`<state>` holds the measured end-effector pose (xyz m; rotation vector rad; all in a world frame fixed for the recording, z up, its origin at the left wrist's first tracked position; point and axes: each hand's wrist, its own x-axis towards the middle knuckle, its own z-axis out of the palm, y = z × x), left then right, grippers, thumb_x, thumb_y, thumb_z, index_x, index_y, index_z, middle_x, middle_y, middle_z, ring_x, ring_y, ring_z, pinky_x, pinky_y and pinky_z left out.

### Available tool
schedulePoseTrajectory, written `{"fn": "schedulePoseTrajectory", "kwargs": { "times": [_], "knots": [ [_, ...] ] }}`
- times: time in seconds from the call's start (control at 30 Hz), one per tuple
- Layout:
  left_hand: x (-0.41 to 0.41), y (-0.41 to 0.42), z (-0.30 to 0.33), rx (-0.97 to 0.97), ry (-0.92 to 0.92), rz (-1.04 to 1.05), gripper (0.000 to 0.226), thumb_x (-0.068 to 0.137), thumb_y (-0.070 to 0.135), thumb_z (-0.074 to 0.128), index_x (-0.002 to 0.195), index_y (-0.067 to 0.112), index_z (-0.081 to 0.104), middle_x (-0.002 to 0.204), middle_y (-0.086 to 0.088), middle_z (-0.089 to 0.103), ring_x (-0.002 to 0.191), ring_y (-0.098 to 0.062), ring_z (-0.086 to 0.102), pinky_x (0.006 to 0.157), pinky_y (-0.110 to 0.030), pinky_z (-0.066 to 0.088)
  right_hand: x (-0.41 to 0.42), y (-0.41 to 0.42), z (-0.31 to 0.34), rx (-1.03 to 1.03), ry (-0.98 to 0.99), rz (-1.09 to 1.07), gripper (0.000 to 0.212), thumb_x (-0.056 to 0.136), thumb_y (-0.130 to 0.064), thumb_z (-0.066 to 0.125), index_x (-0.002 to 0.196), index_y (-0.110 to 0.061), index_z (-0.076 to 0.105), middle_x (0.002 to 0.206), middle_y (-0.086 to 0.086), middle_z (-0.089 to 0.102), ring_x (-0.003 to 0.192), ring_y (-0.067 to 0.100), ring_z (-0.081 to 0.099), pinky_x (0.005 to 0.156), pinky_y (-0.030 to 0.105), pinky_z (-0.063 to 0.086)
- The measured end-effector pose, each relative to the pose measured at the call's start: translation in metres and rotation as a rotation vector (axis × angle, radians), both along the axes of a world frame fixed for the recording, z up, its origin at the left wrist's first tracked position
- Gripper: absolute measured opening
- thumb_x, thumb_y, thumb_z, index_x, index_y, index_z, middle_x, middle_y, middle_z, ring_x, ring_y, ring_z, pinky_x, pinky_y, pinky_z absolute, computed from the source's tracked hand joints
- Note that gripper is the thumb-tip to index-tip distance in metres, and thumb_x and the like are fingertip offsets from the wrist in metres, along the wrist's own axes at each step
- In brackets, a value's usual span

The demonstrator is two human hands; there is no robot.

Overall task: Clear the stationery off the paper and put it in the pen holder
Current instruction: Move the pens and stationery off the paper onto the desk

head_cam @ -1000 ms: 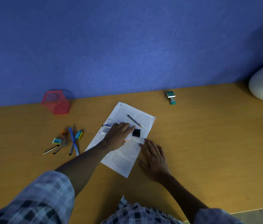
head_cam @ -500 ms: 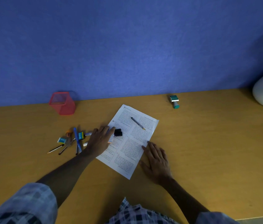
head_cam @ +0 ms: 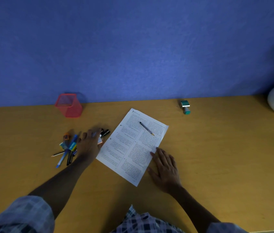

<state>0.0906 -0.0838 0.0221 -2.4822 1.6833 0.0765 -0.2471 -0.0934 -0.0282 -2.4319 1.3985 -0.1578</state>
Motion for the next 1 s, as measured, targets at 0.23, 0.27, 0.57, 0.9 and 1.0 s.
{"fn": "schedulePoseTrajectory", "kwargs": {
  "times": [0.23,0.27,0.57,0.9,1.0],
  "knots": [
    [-0.002,0.0,0.0,-0.089,0.137,0.192,0.067,0.081,0.02,0.066,0.142,0.018,0.038,0.123,-0.017,0.051,0.117,-0.037,0.049,0.081,-0.047,0.051,0.0,0.0,0.0,0.002,-0.009,-0.007,0.068,0.095,-0.066,0.024,0.153,-0.033,0.016,0.163,-0.004,0.007,0.15,0.013,0.0,0.122,0.044,0.006],
    [-0.001,0.001,-0.002,-0.099,0.14,0.208,0.069,0.08,0.018,0.067,0.143,0.018,0.038,0.123,-0.017,0.051,0.118,-0.037,0.049,0.082,-0.047,0.05,0.0,0.0,0.0,0.001,-0.012,-0.006,0.068,0.095,-0.066,0.024,0.153,-0.033,0.016,0.163,-0.004,0.008,0.15,0.013,0.0,0.122,0.044,0.005],
    [0.012,0.021,-0.017,-0.15,0.076,0.276,0.071,0.081,0.019,0.068,0.144,0.018,0.038,0.142,-0.018,0.04,0.137,-0.039,0.031,0.104,-0.057,0.031,0.0,0.0,0.002,0.003,-0.008,0.001,0.069,0.094,-0.067,0.021,0.154,-0.032,0.014,0.163,-0.003,0.007,0.15,0.014,0.001,0.122,0.044,0.006],
    [0.029,0.025,-0.021,-0.311,0.035,0.172,0.065,0.089,0.054,0.052,0.139,0.013,0.041,0.145,-0.02,0.04,0.139,-0.039,0.032,0.106,-0.061,0.026,0.001,0.001,0.003,0.002,-0.017,-0.004,0.07,0.093,-0.068,0.019,0.153,-0.033,0.014,0.163,-0.003,0.008,0.15,0.014,0.0,0.122,0.044,0.004],
    [0.021,0.013,-0.017,-0.3,0.016,0.1,0.077,0.083,0.059,0.059,0.138,0.01,0.041,0.143,-0.019,0.043,0.139,-0.036,0.033,0.107,-0.06,0.024,0.001,0.0,0.001,0.0,-0.022,-0.006,0.069,0.094,-0.068,0.021,0.153,-0.033,0.015,0.163,-0.003,0.009,0.15,0.013,0.001,0.122,0.044,0.005]
  ]
}}
